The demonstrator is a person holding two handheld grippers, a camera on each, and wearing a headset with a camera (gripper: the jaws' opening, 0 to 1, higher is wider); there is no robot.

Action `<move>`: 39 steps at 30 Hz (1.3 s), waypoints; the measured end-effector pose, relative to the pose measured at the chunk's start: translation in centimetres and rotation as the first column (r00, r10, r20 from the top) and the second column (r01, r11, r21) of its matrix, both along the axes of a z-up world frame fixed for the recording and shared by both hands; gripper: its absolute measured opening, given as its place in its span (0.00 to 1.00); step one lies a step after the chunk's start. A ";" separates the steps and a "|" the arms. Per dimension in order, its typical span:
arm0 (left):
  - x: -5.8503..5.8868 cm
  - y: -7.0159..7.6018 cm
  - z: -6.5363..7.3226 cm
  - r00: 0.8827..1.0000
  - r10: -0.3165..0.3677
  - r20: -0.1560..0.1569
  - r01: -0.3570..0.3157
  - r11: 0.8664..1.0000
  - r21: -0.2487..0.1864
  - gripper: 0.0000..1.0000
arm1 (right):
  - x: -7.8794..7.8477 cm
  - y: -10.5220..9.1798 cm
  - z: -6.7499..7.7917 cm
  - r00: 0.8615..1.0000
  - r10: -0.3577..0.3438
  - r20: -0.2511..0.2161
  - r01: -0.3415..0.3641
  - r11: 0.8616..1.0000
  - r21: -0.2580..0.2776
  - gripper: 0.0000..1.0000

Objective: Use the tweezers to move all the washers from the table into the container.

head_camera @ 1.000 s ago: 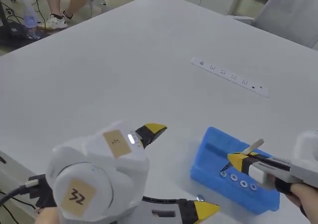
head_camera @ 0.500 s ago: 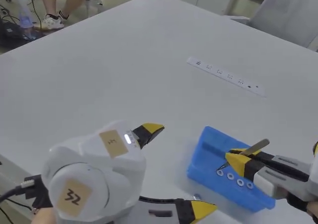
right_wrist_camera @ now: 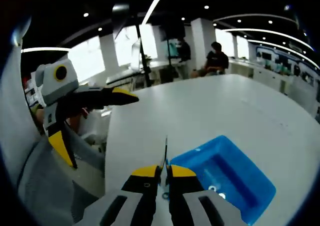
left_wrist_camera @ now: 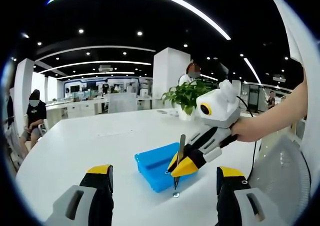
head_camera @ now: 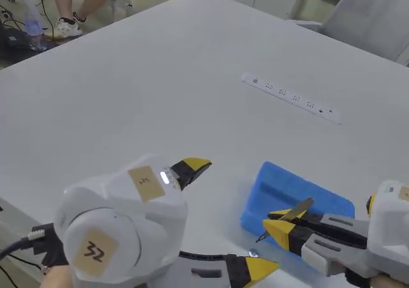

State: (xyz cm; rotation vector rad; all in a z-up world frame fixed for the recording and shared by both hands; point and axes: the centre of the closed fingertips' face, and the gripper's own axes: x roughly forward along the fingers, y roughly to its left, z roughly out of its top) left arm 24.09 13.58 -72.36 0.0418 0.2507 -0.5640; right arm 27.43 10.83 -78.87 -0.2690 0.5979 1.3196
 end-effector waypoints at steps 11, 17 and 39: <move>0.0 -0.1 0.1 1.000 -0.001 0.001 0.001 1.000 0.000 0.87 | -0.4 -0.1 -2.5 0.999 0.039 -0.020 -0.041 0.997 -0.073 0.05; -0.1 -0.1 0.1 1.000 -0.002 -0.002 0.002 1.000 0.003 0.87 | -0.6 -0.1 -2.9 0.999 0.043 -0.020 -0.045 0.995 -0.087 0.05; -0.2 -0.4 -0.1 1.000 -0.016 -0.010 0.017 1.000 0.013 0.87 | -1.6 0.2 -3.4 0.979 0.146 0.144 -0.127 0.983 -0.136 0.03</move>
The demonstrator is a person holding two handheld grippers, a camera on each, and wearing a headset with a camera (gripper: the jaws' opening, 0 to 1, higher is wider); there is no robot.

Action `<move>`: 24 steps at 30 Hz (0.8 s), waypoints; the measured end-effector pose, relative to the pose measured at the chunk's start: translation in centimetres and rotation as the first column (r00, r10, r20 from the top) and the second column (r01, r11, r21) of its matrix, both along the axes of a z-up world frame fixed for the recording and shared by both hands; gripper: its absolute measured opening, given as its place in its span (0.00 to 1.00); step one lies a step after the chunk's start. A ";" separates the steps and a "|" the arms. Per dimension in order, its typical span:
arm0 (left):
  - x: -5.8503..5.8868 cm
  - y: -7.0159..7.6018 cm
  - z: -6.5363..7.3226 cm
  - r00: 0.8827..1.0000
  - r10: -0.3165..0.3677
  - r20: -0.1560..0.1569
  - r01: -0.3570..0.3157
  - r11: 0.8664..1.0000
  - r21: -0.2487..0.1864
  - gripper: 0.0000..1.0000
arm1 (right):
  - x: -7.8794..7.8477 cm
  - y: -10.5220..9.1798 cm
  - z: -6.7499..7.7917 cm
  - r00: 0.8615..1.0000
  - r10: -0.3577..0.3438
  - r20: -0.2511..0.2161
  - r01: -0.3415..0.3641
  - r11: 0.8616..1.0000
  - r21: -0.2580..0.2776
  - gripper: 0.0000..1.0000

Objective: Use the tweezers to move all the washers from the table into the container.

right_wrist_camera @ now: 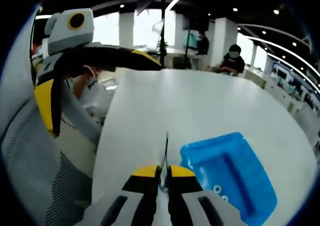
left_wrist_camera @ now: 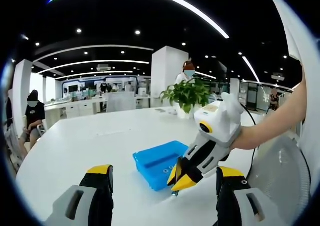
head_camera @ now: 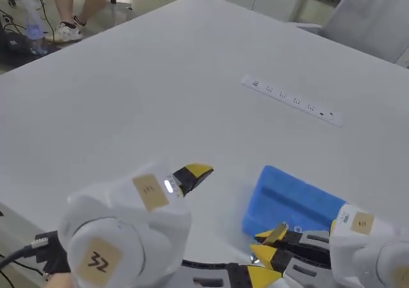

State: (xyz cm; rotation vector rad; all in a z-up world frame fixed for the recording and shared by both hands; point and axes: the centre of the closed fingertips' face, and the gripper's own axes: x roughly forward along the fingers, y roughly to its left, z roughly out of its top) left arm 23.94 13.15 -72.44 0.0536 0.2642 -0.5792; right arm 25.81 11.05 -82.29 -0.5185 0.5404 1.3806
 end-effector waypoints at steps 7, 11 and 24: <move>0.0 0.0 0.0 1.000 -0.005 0.001 0.005 1.000 0.003 0.87 | 0.0 -0.1 0.5 0.998 -0.041 -0.043 0.041 0.999 0.016 0.03; 0.1 0.2 0.1 1.000 0.005 0.007 -0.005 1.000 -0.006 0.87 | 0.3 -0.1 2.4 0.993 -0.082 -0.088 0.089 0.993 0.080 0.03; 0.0 0.3 0.1 1.000 0.006 0.010 -0.006 1.000 -0.009 0.87 | 2.7 -1.1 7.8 0.982 -0.162 -0.097 0.180 0.961 0.211 0.03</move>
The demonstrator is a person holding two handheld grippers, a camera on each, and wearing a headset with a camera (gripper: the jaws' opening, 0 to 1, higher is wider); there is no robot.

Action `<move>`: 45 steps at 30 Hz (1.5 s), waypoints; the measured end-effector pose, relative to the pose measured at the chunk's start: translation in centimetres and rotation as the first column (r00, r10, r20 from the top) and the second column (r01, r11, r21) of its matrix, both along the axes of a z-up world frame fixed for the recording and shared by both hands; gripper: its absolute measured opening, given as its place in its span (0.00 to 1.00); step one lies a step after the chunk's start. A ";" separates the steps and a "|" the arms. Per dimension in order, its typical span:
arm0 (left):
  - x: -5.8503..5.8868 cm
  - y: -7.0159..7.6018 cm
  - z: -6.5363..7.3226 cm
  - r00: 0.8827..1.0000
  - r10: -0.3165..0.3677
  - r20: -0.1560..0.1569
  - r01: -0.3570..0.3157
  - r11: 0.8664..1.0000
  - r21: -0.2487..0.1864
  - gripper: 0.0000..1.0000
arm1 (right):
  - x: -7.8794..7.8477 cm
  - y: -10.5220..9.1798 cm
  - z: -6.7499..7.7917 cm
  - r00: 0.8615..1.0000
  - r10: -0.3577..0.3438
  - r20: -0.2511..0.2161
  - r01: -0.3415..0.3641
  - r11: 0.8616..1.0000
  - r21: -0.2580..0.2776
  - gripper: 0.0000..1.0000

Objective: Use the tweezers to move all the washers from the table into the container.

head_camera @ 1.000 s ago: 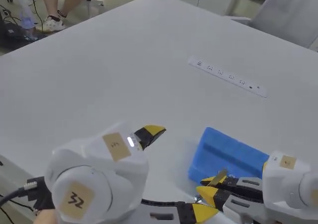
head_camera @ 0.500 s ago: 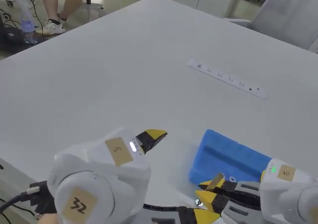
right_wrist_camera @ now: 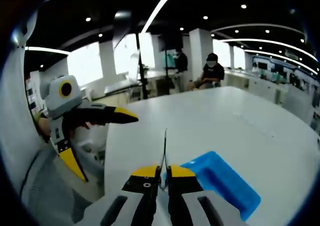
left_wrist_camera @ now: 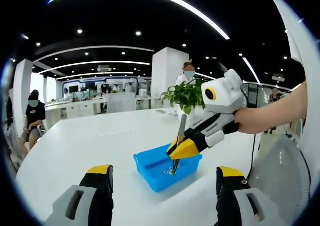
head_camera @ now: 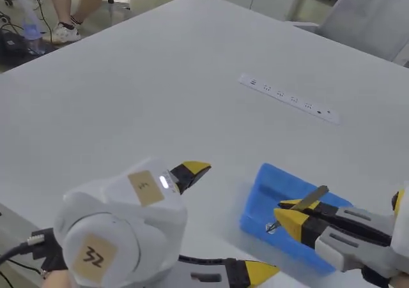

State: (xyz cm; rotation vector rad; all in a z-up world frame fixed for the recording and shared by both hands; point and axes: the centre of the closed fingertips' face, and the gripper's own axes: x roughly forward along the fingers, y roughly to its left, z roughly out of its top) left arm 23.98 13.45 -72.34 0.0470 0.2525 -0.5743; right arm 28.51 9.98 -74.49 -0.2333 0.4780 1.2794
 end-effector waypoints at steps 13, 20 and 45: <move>0.0 0.1 0.0 1.000 0.004 0.002 -0.004 1.000 -0.005 0.87 | 3.4 -0.2 0.1 0.992 -0.114 -0.044 0.116 0.993 0.036 0.04; 0.0 0.1 0.1 1.000 0.005 0.002 -0.005 1.000 -0.008 0.87 | 4.5 0.5 -1.2 0.982 -0.158 -0.100 0.161 0.987 0.022 0.04; 0.0 -0.1 0.0 1.000 0.001 -0.006 -0.001 1.000 -0.018 0.85 | 6.9 0.3 -6.7 0.955 -0.220 -0.201 0.210 0.975 -0.069 0.04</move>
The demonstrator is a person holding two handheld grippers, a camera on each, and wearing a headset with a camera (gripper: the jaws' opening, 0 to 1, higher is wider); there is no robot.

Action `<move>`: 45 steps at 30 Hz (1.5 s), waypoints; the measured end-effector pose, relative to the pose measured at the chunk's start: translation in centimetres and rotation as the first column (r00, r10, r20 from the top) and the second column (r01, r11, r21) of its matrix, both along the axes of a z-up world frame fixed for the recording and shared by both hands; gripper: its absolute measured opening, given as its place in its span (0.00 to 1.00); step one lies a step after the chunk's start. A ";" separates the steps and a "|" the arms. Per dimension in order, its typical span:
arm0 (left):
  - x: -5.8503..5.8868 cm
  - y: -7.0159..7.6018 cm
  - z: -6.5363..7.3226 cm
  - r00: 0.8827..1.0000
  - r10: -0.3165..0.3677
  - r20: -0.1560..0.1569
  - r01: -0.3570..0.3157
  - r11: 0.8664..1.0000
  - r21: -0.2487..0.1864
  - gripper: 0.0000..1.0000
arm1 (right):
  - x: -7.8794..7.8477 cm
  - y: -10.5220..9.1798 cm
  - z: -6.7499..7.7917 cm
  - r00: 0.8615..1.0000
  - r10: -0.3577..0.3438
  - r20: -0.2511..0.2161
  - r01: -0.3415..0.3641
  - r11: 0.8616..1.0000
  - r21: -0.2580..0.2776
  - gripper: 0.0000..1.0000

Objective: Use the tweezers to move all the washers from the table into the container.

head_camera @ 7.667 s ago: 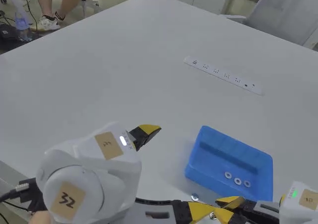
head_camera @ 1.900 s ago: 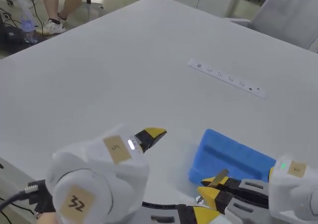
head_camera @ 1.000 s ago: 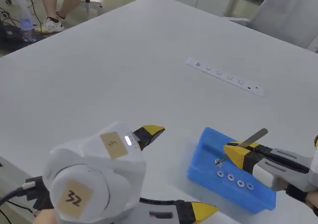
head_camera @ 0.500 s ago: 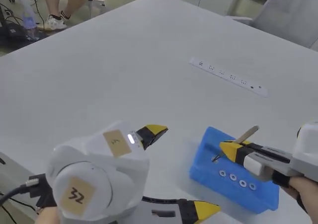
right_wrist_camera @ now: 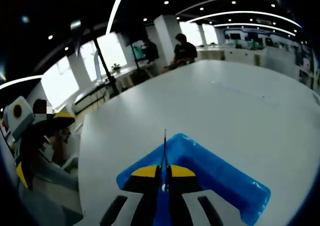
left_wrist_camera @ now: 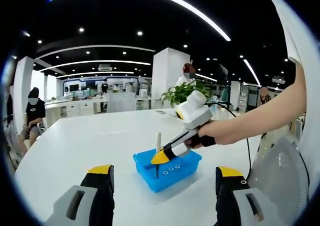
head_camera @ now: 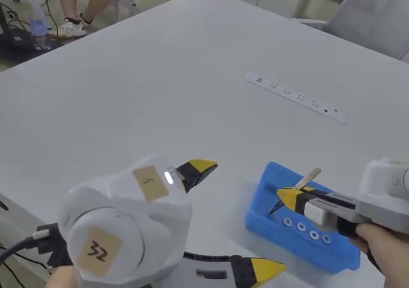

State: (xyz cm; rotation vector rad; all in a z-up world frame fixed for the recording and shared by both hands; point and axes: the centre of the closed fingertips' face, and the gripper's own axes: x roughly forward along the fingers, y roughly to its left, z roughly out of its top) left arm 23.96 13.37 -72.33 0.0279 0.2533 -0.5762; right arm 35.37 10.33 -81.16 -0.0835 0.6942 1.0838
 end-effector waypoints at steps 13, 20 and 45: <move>0.0 -0.2 0.2 1.000 -0.007 0.000 0.007 1.000 -0.019 0.85 | -0.3 0.1 -0.4 1.000 0.019 0.019 -0.018 1.000 -0.015 0.04; -0.2 -0.5 0.3 1.000 -0.030 -0.005 0.030 0.999 -0.046 0.82 | -0.6 -0.1 0.8 0.998 0.019 0.066 -0.019 1.000 0.007 0.05; -3.8 -5.1 -0.3 0.938 -0.324 -0.127 0.313 0.945 -0.100 0.45 | -12.0 -5.9 3.7 0.928 0.285 0.240 -0.246 0.952 -0.180 0.04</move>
